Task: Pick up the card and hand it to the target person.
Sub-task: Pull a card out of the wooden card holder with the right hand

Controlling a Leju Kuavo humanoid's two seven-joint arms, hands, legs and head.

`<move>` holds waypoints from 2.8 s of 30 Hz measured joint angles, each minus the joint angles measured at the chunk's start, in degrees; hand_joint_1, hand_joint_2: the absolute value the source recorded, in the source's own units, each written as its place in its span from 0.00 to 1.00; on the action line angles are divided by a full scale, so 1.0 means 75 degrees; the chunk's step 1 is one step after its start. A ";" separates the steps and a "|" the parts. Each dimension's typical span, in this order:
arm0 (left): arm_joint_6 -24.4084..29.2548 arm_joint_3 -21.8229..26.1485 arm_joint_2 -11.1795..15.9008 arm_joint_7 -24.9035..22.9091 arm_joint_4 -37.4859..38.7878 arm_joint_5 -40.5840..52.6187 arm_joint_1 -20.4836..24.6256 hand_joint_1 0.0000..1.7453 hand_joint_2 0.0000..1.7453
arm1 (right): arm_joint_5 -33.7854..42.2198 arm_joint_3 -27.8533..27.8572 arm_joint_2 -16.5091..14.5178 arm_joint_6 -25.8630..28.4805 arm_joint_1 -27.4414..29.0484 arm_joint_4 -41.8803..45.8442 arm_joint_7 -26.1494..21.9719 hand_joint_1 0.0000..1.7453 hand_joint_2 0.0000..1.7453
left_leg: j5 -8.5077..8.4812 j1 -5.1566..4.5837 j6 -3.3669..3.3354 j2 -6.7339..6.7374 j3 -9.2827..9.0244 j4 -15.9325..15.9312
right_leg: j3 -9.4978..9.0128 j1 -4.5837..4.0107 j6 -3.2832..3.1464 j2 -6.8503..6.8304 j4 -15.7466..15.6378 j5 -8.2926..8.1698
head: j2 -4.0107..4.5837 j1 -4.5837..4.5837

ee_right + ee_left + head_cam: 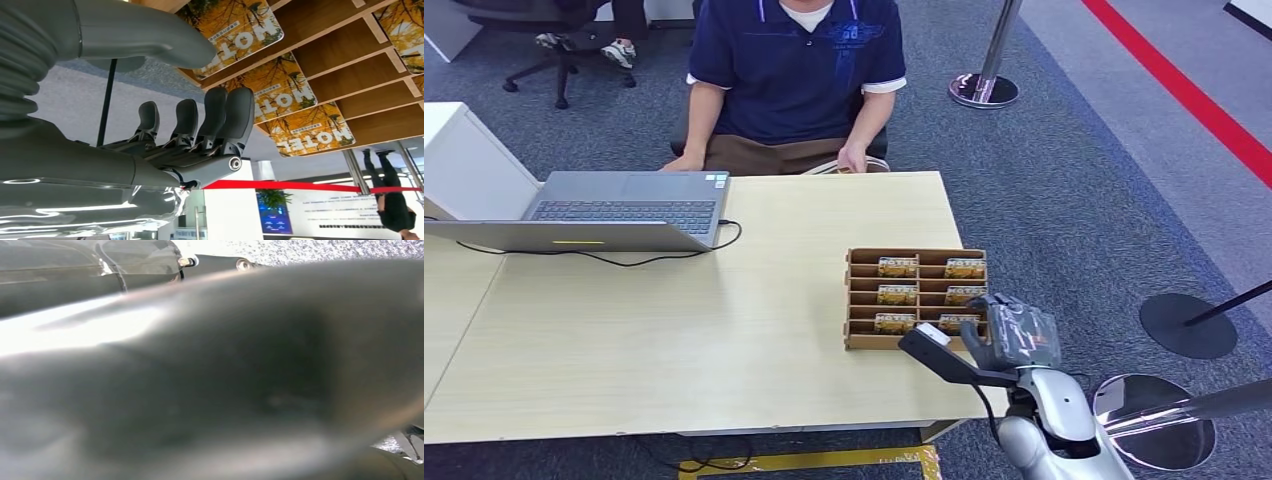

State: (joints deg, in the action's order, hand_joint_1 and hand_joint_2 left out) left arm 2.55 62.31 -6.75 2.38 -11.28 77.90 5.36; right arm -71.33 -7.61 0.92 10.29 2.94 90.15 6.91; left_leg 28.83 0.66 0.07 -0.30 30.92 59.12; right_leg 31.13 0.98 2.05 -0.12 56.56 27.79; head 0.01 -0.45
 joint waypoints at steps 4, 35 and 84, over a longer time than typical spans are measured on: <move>0.0000 0.0002 0.0000 -0.0023 0.0000 -0.0008 0.0000 0.00 0.00 | 0.0018 -0.0052 0.0000 -0.0020 -0.0083 -0.0061 -0.0032 0.55 1.00 | 0.0000 0.0000 0.0000 0.0000 0.0000 0.0000 | 0.0000 0.0000 0.0000 0.0000 0.0000 0.0000 | 0.0001 0.0000; -0.0009 0.0003 0.0000 -0.0010 0.0000 -0.0050 0.0001 0.00 0.00 | 0.0165 -0.0219 -0.0041 -0.0134 -0.0320 -0.0433 -0.0053 0.56 1.00 | 0.0000 0.0000 0.0000 0.0000 0.0000 0.0000 | 0.0000 0.0000 0.0000 0.0000 0.0000 0.0000 | 0.0001 0.0000; 0.0002 0.0009 0.0000 0.0019 0.0000 -0.0084 0.0000 0.00 0.00 | 0.0307 -0.0198 -0.0017 -0.0105 -0.0184 -0.0474 -0.0047 0.65 1.00 | 0.0000 0.0000 0.0000 0.0000 -0.0003 0.0000 | 0.0001 0.0000 0.0000 0.0001 0.0000 0.0000 | 0.0001 -0.0001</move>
State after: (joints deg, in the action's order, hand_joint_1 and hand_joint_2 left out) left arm 2.57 62.38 -6.75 2.52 -11.28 77.26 5.36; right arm -69.03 -9.09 0.79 9.51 1.56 86.60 6.56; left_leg 28.83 0.66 0.07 -0.30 30.89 59.12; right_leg 31.13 0.98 2.05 -0.12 56.56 27.79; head 0.02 -0.46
